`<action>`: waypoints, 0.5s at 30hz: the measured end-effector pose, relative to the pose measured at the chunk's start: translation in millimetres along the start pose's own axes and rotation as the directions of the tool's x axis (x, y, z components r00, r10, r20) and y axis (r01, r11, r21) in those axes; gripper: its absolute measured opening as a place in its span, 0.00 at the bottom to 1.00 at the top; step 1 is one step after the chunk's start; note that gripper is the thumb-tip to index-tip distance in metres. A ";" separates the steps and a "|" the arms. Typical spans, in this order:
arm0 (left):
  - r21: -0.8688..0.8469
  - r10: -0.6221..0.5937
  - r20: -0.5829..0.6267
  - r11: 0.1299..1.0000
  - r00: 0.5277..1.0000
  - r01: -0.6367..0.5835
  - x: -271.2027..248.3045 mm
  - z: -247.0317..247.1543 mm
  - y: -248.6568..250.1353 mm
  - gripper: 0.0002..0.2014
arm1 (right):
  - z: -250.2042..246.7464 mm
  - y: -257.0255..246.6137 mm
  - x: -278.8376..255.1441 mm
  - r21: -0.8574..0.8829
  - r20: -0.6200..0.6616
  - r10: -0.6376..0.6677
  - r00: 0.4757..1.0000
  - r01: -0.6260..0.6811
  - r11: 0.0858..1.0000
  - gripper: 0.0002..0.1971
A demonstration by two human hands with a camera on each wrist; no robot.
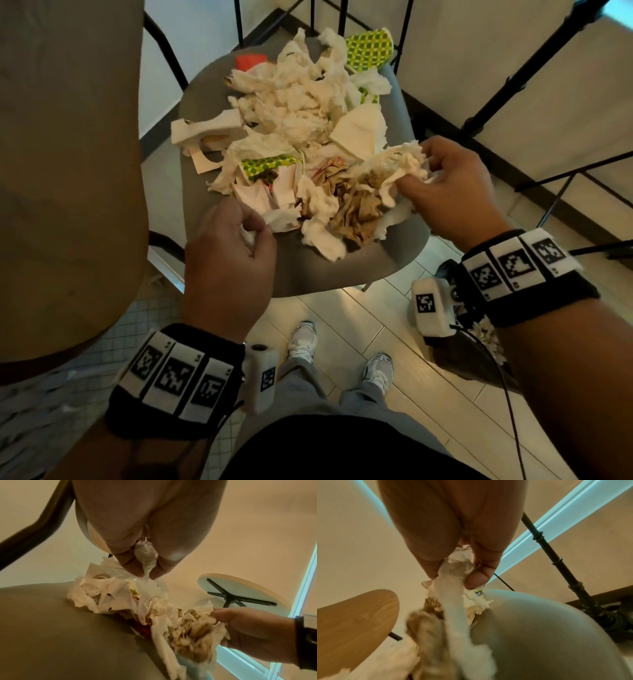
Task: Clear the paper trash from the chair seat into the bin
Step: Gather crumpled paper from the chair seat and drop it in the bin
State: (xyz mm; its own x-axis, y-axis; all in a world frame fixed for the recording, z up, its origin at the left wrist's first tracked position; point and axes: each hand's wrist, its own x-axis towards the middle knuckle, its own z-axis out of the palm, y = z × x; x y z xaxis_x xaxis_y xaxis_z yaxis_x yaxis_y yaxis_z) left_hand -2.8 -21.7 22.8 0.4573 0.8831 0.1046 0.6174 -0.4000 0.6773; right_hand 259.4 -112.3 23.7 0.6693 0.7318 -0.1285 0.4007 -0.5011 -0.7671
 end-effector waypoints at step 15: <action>-0.036 0.065 -0.072 0.997 0.995 -0.068 8.7 -3.8 17.7 0.07 | -24.9 1.2 3.6 0.403 -0.080 0.127 0.989 -0.084 0.912 0.13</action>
State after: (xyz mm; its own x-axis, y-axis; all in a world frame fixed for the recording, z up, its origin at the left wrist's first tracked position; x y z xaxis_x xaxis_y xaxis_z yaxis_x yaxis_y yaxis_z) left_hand 9.7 -20.1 38.5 0.4496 0.8704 0.2006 0.5615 -0.4501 0.6943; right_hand 277.9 -121.7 37.9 0.7622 0.6234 -0.1741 0.0569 -0.3325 -0.9414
